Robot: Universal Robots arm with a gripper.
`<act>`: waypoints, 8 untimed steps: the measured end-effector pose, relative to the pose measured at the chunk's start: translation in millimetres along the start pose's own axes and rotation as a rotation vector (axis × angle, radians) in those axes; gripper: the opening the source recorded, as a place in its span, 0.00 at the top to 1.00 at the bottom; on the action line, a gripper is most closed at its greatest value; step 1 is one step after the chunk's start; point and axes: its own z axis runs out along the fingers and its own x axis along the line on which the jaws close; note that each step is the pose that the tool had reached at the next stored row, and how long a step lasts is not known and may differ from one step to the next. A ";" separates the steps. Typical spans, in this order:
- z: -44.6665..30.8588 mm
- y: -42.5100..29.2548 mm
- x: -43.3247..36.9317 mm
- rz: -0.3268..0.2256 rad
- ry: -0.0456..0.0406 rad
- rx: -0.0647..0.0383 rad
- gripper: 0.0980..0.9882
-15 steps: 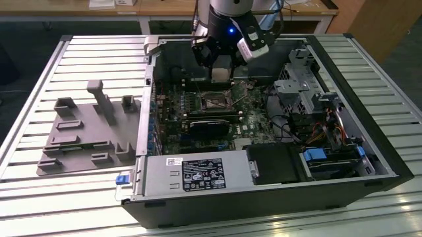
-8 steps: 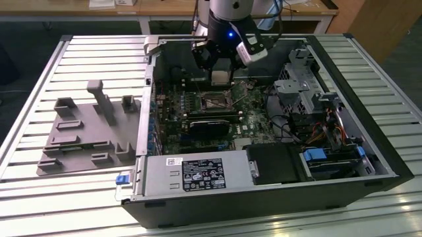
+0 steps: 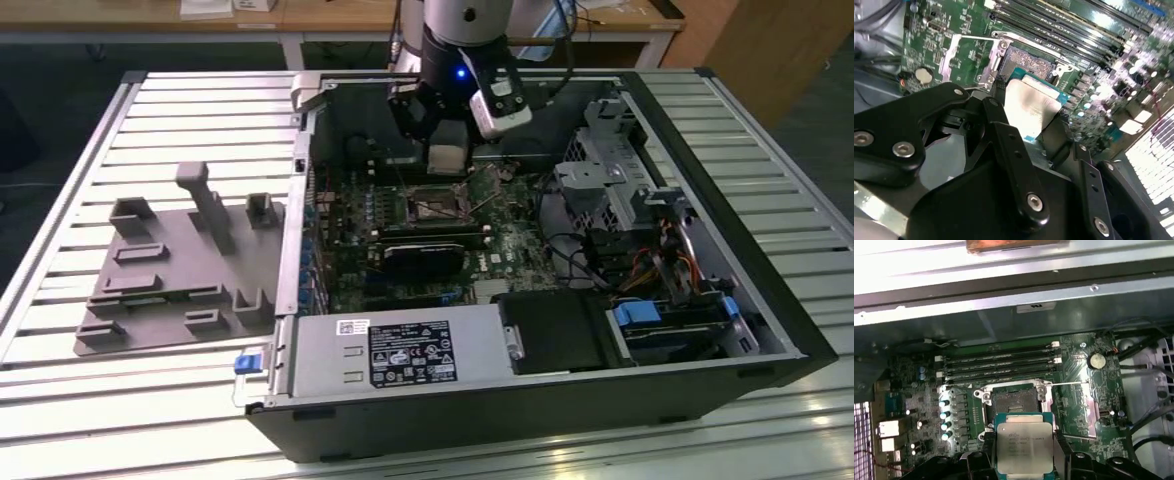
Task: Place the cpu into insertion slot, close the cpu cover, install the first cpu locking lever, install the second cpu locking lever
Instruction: 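Place the cpu into insertion slot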
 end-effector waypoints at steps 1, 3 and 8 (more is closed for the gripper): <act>0.3 0.0 0.0 0.017 -0.0018 0.000 0.51; 0.9 -0.1 0.0 0.052 -0.0056 0.000 0.51; 1.9 -0.2 0.0 0.139 -0.0151 -0.001 0.51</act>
